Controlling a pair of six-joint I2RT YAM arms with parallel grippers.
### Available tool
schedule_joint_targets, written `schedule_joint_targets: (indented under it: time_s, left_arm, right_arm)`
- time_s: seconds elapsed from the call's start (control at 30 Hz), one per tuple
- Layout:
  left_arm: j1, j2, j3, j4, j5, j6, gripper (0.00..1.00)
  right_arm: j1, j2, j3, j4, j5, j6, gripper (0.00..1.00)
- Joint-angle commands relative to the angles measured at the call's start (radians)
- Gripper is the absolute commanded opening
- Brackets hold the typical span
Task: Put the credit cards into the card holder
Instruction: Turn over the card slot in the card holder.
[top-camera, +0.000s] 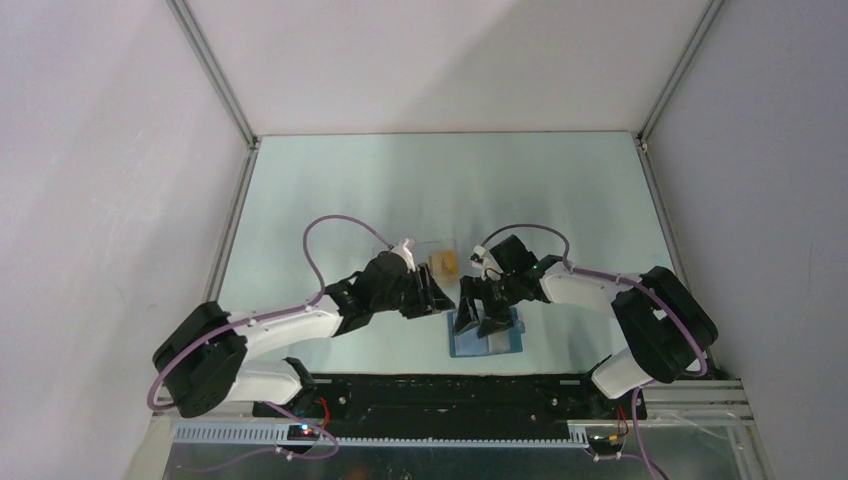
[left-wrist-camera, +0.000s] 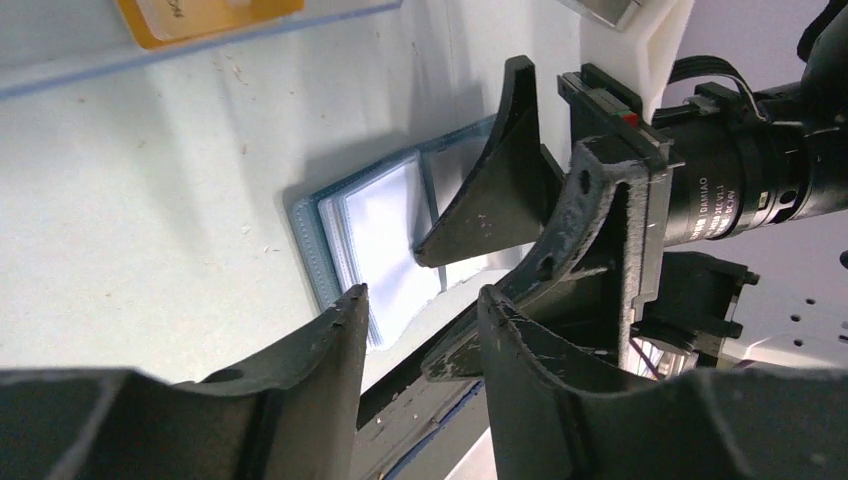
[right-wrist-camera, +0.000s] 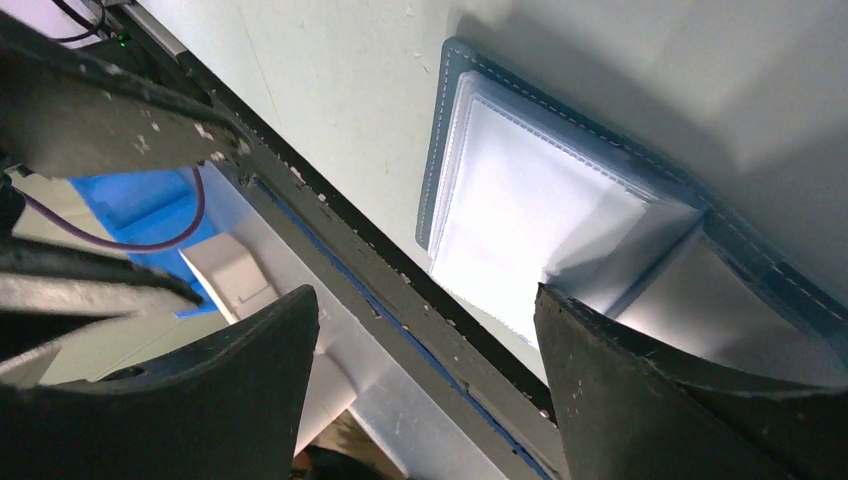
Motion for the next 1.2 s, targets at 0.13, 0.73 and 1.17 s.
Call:
schedule_joint_targets:
  time_s: [0.13,0.73,1.17]
  left_arm:
    - [0.081,-0.139,-0.053,0.025,0.011,0.008,0.55]
    - [0.342,-0.132,0.130,-0.193,0.120,0.194,0.49]
    - [0.410,0.299,0.450,-0.320,0.202,0.283,0.43]
  right_arm:
    - [-0.044,-0.119,0.018,-0.042,0.041,-0.067,0.83]
    - [-0.156,-0.071,0.176,-0.115,0.029,-0.124,0.82]
    - [-0.209,0.309,0.560,-0.187,-0.003,-0.120,0.60]
